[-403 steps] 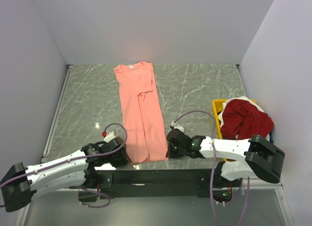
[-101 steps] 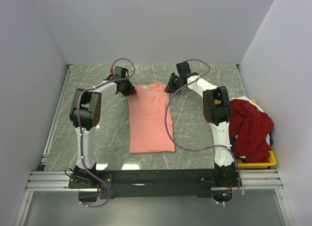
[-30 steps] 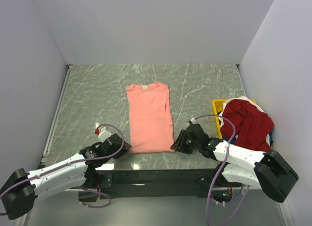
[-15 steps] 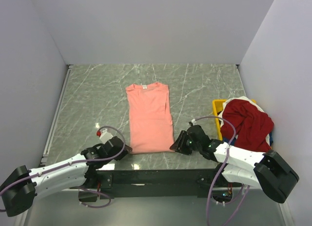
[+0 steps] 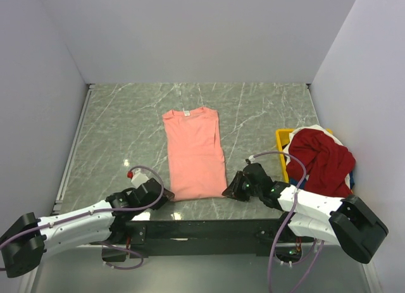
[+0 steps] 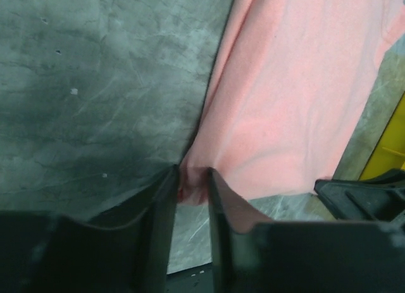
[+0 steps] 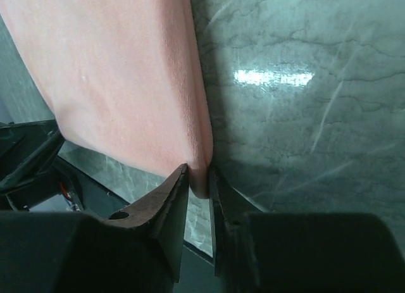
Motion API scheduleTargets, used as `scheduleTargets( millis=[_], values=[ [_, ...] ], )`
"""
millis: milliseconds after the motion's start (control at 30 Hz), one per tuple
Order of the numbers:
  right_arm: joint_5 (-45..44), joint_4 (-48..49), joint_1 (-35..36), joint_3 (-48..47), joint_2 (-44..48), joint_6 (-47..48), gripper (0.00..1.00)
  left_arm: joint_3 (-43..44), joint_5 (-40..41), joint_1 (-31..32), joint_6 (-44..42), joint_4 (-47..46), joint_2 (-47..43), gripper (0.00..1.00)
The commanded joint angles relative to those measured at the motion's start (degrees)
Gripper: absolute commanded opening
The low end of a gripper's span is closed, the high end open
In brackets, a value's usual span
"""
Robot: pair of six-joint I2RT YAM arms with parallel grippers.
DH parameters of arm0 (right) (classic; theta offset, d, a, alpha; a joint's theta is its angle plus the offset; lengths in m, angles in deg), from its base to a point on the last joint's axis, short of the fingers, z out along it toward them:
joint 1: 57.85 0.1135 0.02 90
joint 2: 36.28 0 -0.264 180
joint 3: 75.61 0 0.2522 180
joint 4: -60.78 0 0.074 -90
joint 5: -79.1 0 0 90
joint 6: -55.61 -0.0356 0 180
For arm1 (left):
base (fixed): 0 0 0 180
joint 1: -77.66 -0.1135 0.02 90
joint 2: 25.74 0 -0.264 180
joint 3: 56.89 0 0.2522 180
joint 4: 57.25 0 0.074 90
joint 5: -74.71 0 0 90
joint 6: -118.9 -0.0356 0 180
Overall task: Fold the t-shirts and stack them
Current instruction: Fold the tshirt
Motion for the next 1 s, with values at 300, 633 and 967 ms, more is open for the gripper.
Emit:
scheduleTargets(
  millis=[300, 633, 967],
  values=[
    [-2.5, -3.5, 0.3, -1.8, 2.2, 1.5, 0.08, -1.6, -2.0, 0.6, 2.7, 9.0, -5.1, 0.45],
    [-2.4, -4.0, 0.4, -2.6, 2.0, 2.0, 0.04, -4.8, -4.3, 0.7, 4.7, 1.2, -1.4, 0.4],
    [-1.6, -6.8, 0.5, -3.3, 5.2, 2.6, 0.0, -0.6, -2.2, 0.7, 2.8, 8.4, -5.1, 0.01]
  ],
)
